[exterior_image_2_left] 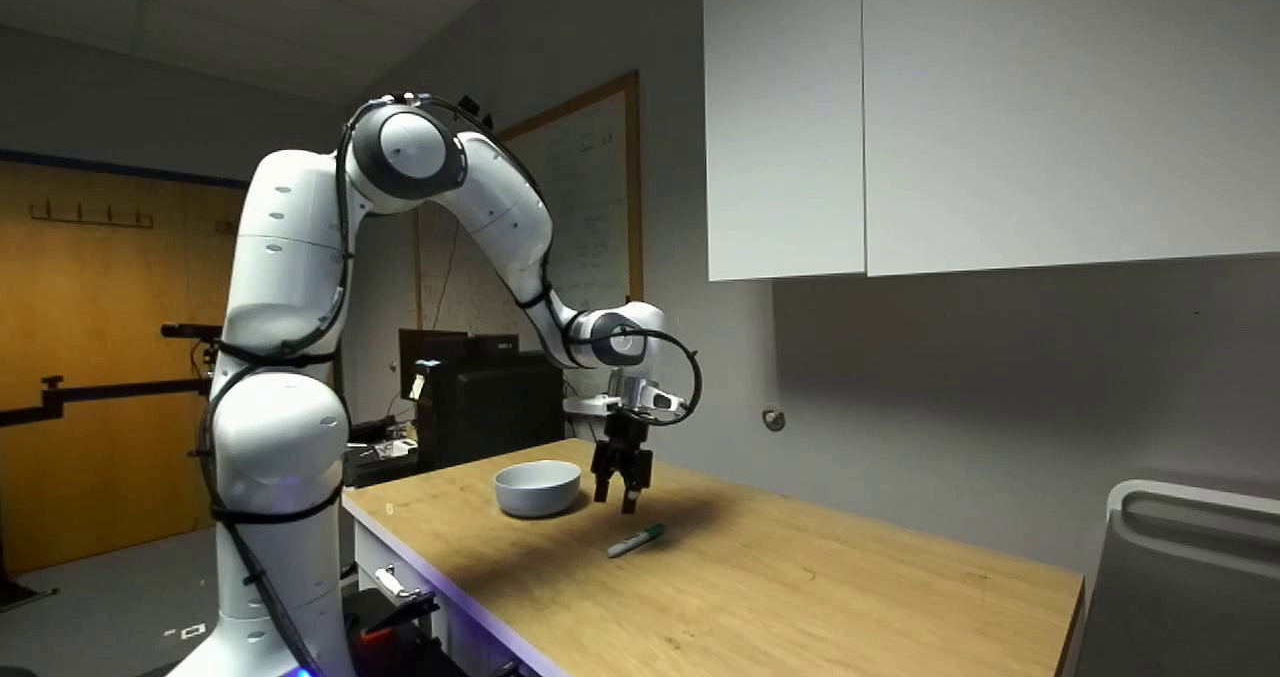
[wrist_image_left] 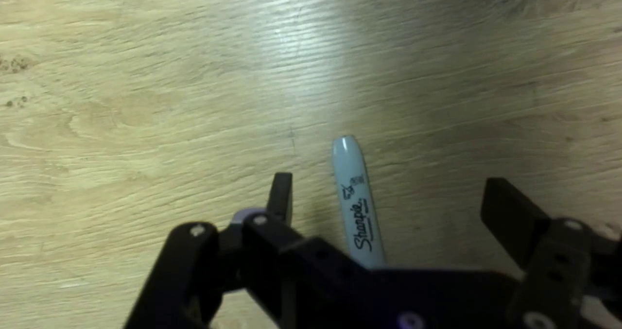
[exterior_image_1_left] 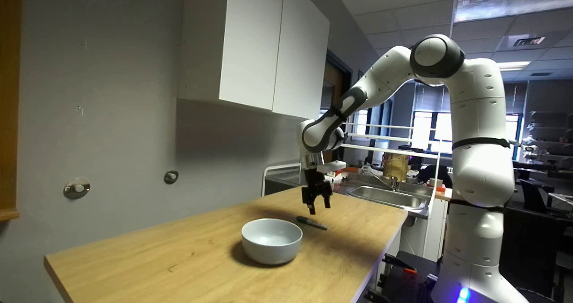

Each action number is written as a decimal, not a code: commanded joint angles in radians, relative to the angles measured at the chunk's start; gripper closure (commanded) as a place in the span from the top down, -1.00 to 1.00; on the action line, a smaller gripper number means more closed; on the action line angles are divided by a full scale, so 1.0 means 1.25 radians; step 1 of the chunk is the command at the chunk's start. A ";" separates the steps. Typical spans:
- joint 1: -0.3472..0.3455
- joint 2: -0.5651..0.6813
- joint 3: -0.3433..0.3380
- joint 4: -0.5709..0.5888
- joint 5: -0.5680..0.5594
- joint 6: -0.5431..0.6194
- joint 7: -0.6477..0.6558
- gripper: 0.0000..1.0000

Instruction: Put the marker in the grey bowl

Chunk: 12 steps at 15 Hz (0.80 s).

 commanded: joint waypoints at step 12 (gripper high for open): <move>-0.002 0.175 0.011 0.183 0.052 -0.113 -0.083 1.00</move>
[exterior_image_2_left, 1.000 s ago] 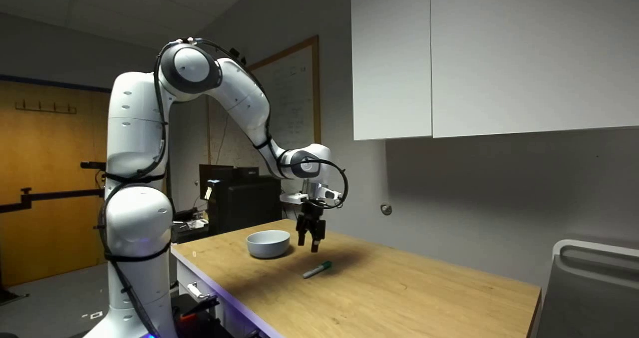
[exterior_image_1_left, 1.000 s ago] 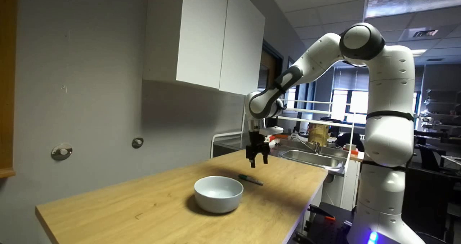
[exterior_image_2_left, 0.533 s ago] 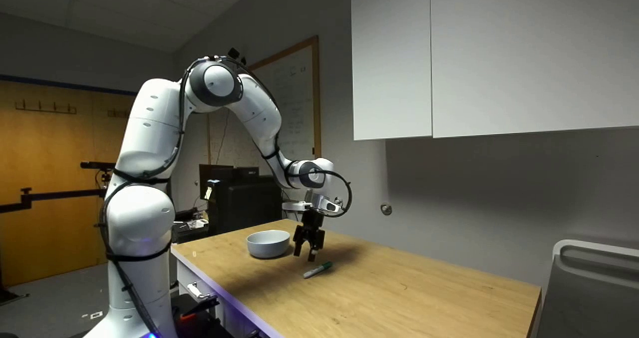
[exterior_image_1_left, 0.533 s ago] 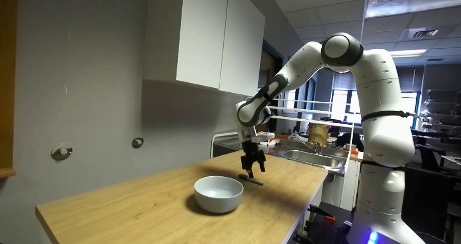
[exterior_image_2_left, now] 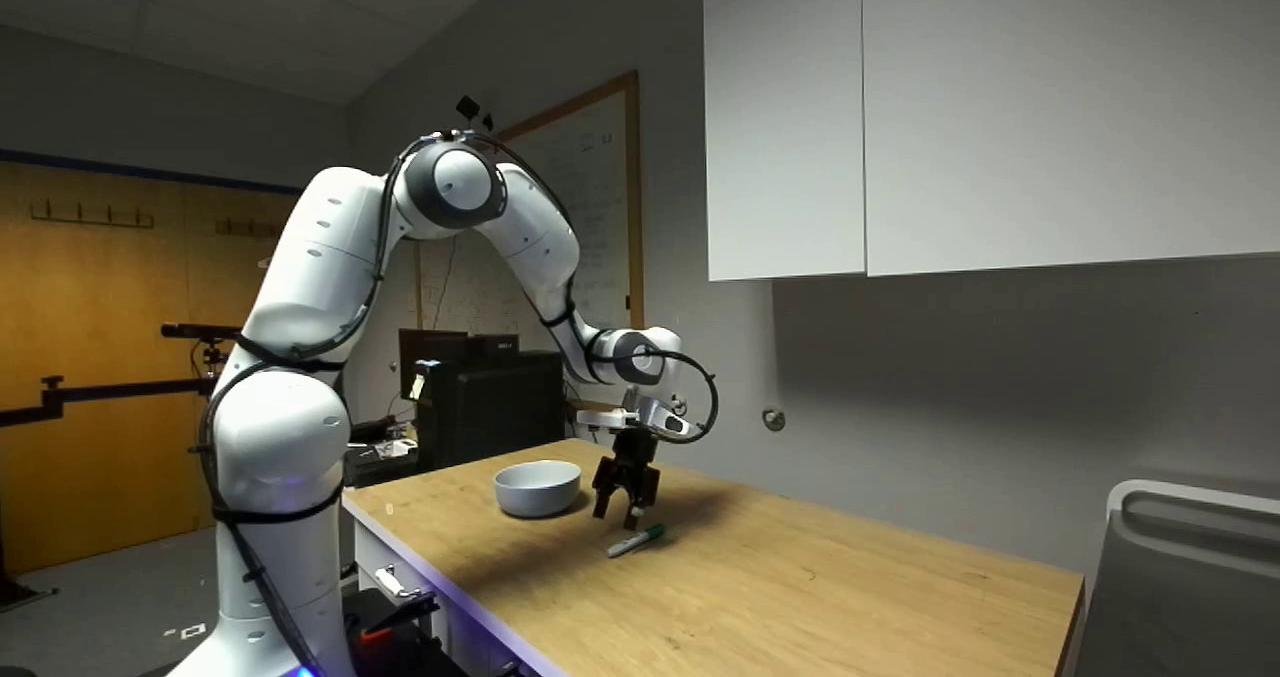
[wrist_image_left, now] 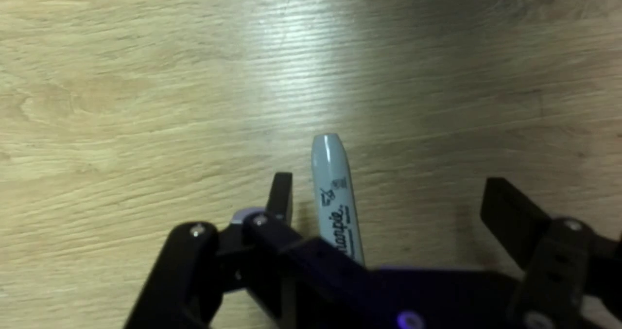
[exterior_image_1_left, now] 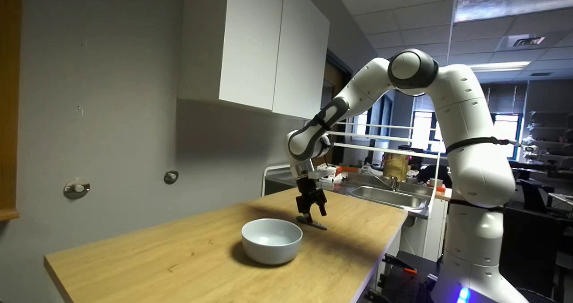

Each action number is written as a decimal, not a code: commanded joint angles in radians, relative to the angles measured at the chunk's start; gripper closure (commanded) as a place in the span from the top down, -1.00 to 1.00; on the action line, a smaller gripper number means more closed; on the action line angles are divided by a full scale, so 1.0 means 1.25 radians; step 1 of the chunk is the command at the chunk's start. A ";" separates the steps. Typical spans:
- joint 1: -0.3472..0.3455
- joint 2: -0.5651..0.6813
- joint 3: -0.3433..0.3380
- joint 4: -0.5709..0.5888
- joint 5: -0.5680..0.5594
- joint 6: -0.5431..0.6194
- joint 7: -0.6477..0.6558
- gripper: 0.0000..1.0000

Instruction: Put the marker in the grey bowl

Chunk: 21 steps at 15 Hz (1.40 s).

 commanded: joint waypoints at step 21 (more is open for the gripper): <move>-0.061 0.090 -0.005 0.066 0.095 0.015 -0.106 -0.59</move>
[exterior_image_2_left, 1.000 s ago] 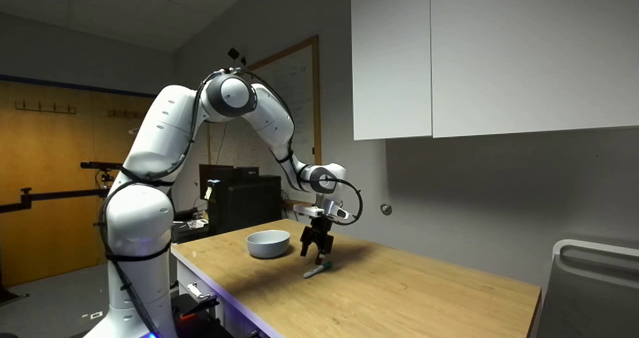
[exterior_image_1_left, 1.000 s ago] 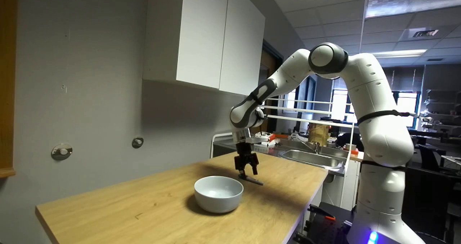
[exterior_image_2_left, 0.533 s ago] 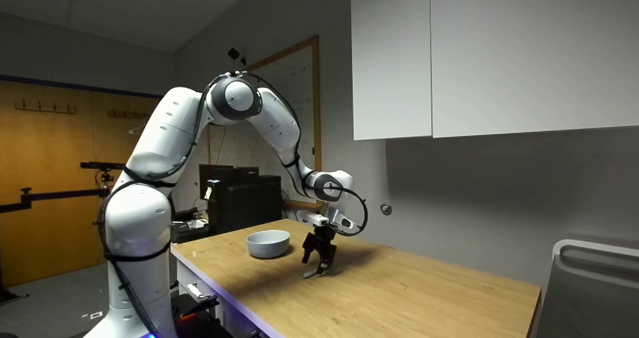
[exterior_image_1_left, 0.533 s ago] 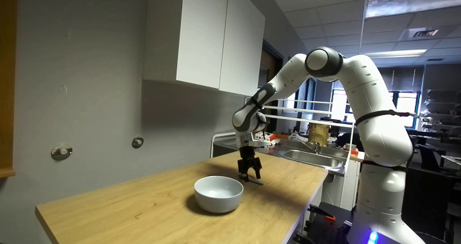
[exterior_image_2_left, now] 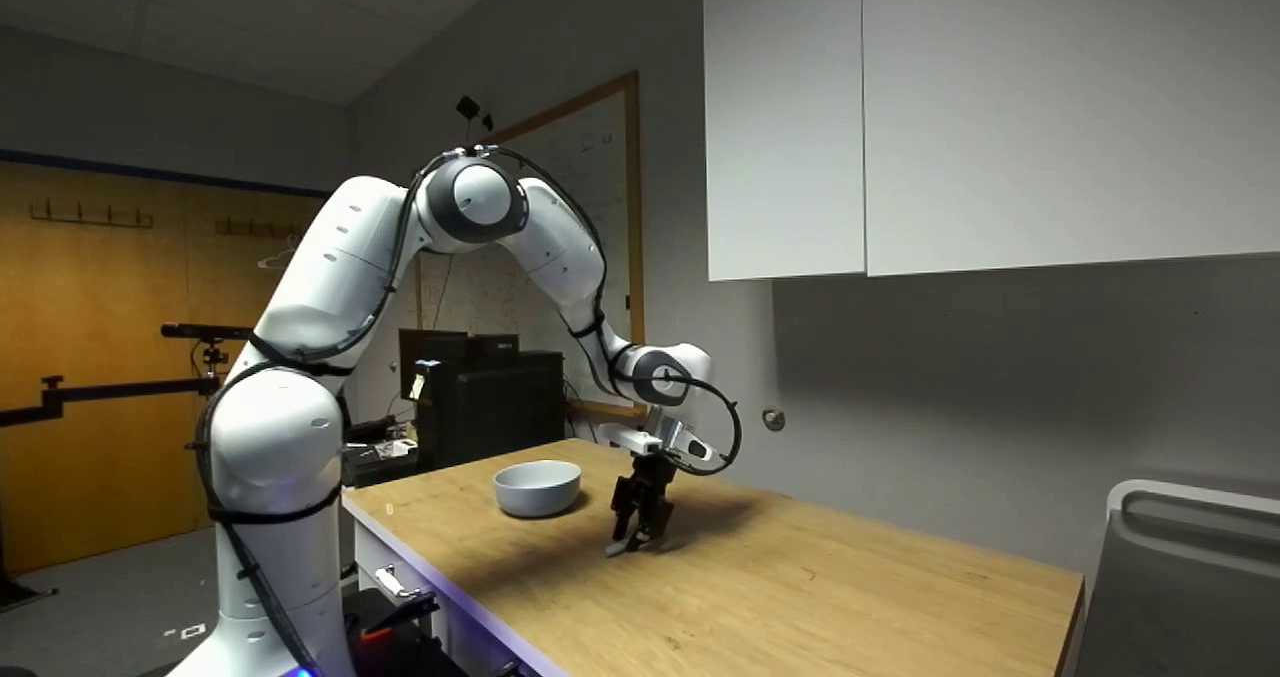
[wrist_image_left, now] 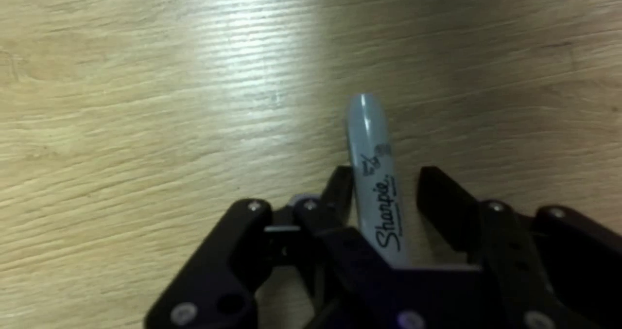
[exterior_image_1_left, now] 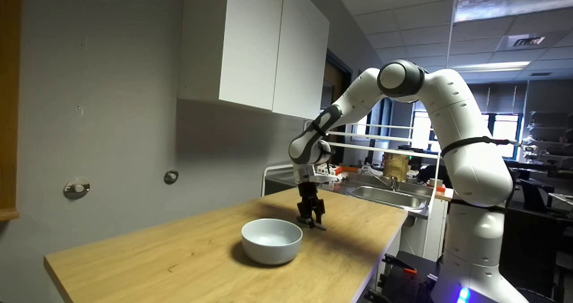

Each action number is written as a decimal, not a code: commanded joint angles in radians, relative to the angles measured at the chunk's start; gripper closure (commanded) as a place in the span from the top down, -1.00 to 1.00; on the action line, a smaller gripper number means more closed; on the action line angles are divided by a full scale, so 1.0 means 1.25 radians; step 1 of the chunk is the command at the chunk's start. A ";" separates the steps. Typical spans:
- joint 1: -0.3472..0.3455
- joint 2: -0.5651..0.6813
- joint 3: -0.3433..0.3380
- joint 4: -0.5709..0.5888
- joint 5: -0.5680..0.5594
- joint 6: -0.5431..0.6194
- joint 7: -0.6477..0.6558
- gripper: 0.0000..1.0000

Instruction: Put the marker in the grey bowl

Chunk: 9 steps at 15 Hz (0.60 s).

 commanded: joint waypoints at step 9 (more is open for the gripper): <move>0.077 -0.085 -0.015 -0.039 -0.104 0.071 0.186 -0.75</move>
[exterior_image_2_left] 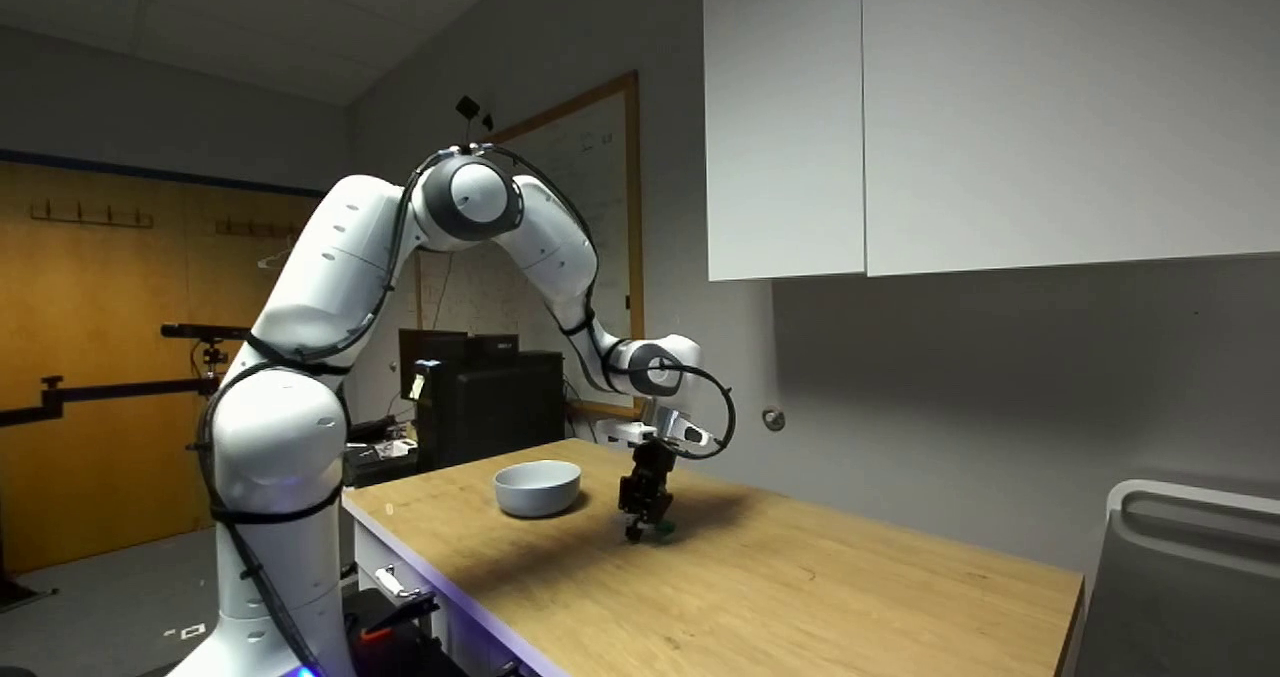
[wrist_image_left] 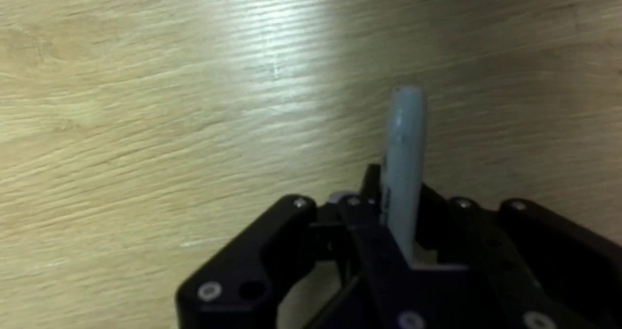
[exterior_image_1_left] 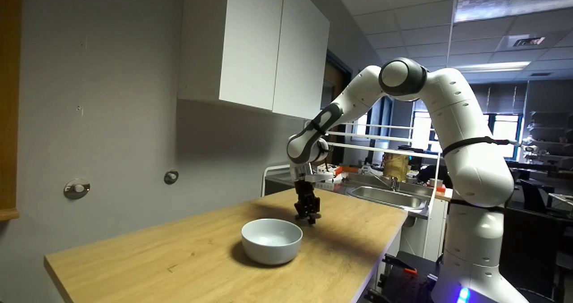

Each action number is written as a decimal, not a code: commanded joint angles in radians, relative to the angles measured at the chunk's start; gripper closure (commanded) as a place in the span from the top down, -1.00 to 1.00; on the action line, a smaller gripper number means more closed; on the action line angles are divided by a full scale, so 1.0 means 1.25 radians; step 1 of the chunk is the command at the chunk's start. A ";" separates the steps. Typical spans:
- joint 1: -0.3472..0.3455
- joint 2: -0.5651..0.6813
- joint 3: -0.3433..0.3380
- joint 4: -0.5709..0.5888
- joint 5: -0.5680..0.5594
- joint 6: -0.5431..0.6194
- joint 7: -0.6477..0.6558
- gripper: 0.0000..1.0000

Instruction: Put the marker in the grey bowl

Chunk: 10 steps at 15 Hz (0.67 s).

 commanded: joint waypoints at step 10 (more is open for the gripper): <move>0.175 -0.288 0.057 -0.138 -0.170 0.132 0.425 -0.76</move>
